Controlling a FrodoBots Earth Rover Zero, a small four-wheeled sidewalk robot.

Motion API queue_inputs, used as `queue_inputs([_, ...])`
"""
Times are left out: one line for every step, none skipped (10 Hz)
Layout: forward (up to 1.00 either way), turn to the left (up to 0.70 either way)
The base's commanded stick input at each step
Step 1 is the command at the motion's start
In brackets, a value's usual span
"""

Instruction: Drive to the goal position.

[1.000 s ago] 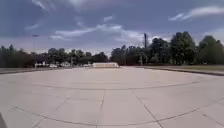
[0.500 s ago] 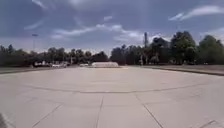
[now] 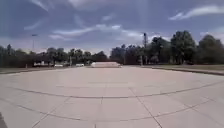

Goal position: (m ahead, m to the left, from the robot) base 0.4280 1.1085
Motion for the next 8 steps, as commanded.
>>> queue_inputs([0.70, 0.00])
queue_inputs([0.70, 0.00])
queue_inputs([0.70, 0.00])
queue_inputs([0.70, 0.00])
queue_inputs([0.70, 0.00])
queue_inputs([0.70, 0.00])
queue_inputs([0.70, 0.00])
queue_inputs([0.70, 0.00])
